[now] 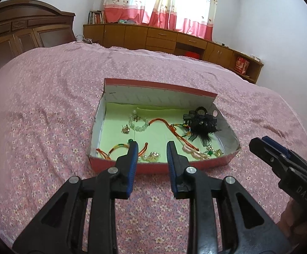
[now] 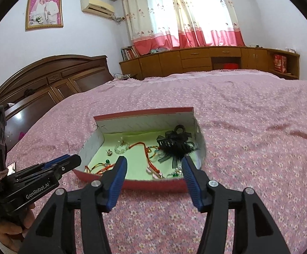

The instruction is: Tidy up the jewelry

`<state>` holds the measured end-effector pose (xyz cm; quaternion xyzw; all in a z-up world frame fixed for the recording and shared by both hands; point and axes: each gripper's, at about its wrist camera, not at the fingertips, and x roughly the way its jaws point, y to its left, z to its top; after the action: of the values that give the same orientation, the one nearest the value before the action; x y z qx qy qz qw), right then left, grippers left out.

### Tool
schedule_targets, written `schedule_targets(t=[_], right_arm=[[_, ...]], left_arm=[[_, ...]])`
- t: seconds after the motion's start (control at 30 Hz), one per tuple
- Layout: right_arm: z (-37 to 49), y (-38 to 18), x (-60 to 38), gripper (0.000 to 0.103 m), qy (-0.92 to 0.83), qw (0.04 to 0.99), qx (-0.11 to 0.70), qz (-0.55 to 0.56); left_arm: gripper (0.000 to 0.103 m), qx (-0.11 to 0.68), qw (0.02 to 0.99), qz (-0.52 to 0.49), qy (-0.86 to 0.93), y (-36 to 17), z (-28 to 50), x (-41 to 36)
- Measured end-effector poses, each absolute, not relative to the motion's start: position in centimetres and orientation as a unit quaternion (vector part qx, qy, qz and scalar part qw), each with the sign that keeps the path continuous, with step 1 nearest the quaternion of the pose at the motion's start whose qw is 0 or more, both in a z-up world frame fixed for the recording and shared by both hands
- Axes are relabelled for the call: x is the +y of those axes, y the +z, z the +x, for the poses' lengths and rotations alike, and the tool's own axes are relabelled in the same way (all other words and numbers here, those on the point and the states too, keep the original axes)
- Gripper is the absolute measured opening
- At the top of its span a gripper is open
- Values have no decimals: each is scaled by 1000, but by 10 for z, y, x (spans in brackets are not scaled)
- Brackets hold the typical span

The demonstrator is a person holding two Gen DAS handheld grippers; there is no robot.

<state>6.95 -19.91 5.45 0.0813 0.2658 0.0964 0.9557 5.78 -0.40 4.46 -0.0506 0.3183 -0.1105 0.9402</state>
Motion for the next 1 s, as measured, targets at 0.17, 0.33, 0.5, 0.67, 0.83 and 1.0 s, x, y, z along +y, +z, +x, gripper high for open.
schedule_targets(t=[0.17, 0.33, 0.5, 0.67, 0.83, 1.0], right_arm=[[59, 43, -202, 61, 81, 956, 268, 83], [52, 33, -201, 61, 69, 958, 270, 74], [49, 25, -200, 61, 57, 960, 265, 70], [47, 19, -199, 61, 49, 962, 262, 62], [48, 17, -199, 61, 49, 961, 266, 64], [48, 16, -199, 61, 50, 960, 268, 64]], left_arm=[[20, 322, 939, -57, -107, 35, 52, -4], [23, 324, 940, -53, -95, 27, 49, -6], [25, 320, 942, -51, -86, 24, 46, -7], [27, 315, 945, -40, -79, 21, 45, -10], [28, 315, 945, -33, -79, 19, 44, -12], [29, 312, 946, -29, -79, 19, 44, -14]])
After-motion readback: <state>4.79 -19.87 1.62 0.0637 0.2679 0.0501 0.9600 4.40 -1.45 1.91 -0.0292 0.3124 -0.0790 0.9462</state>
